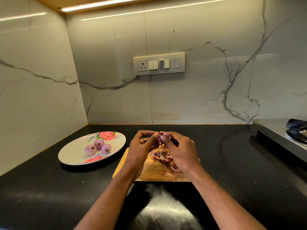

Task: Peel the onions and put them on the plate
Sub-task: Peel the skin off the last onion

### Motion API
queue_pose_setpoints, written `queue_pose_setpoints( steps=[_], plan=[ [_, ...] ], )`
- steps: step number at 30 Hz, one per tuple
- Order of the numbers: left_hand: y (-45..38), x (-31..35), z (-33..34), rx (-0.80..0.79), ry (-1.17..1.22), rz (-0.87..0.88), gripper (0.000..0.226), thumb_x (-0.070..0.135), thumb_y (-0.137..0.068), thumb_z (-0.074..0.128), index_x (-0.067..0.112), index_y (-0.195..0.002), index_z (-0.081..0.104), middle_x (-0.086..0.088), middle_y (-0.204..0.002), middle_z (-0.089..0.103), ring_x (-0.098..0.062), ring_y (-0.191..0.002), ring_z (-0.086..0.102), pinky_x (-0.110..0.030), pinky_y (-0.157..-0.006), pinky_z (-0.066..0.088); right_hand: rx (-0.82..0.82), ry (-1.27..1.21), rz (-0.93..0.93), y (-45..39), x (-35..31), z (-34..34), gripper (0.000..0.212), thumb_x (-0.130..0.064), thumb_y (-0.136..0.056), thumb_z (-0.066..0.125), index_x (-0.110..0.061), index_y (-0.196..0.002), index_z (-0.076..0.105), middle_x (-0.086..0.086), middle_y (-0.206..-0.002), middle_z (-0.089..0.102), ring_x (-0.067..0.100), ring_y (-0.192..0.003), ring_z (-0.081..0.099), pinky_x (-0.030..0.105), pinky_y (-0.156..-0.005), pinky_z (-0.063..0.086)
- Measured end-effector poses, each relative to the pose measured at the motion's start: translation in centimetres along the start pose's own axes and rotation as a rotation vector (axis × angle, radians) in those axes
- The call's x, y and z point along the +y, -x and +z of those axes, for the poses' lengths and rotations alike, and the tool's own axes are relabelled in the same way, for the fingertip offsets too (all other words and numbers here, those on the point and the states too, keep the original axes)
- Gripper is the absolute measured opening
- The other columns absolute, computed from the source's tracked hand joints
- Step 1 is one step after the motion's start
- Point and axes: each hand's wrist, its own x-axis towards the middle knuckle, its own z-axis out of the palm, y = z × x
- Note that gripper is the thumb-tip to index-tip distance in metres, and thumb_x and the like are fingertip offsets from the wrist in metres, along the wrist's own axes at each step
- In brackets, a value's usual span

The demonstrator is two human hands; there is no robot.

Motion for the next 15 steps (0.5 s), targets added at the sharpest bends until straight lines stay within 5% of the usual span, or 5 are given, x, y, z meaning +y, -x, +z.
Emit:
queue_pose_setpoints(
  steps=[4, 9, 15],
  plan=[
    [0.1, -0.1, 0.0, -0.002, -0.003, -0.016, 0.02, 0.017, -0.091, 0.066, 0.006, -0.107, 0.062, -0.016, -0.098, 0.076, -0.027, -0.094, 0.074, -0.036, -0.083, 0.061, 0.062, 0.16, -0.113, 0.2, 0.0, 0.3, 0.024, -0.028, -0.097, 0.062, -0.017, -0.115, 0.073, -0.003, -0.102, 0.075, 0.007, -0.091, 0.067, 0.001, -0.073, 0.046],
    [0.1, 0.0, -0.1, -0.015, 0.003, -0.02, 0.018, 0.018, -0.092, 0.065, 0.004, -0.105, 0.063, -0.015, -0.099, 0.075, -0.027, -0.096, 0.073, -0.038, -0.085, 0.06, 0.106, 0.217, -0.174, 0.3, -0.5, 0.7, 0.025, -0.023, -0.095, 0.063, -0.015, -0.117, 0.07, 0.001, -0.105, 0.074, 0.012, -0.093, 0.068, 0.02, -0.082, 0.056],
    [0.0, 0.1, -0.2, -0.034, 0.044, -0.08, 0.025, 0.021, -0.091, 0.063, 0.006, -0.111, 0.063, -0.016, -0.106, 0.073, -0.03, -0.101, 0.072, -0.044, -0.092, 0.057, 0.02, 0.009, 0.006, -0.1, -0.2, -0.5, 0.022, -0.041, -0.095, 0.062, -0.027, -0.107, 0.073, -0.018, -0.094, 0.072, -0.003, -0.089, 0.065, 0.004, -0.072, 0.047]
  ],
)
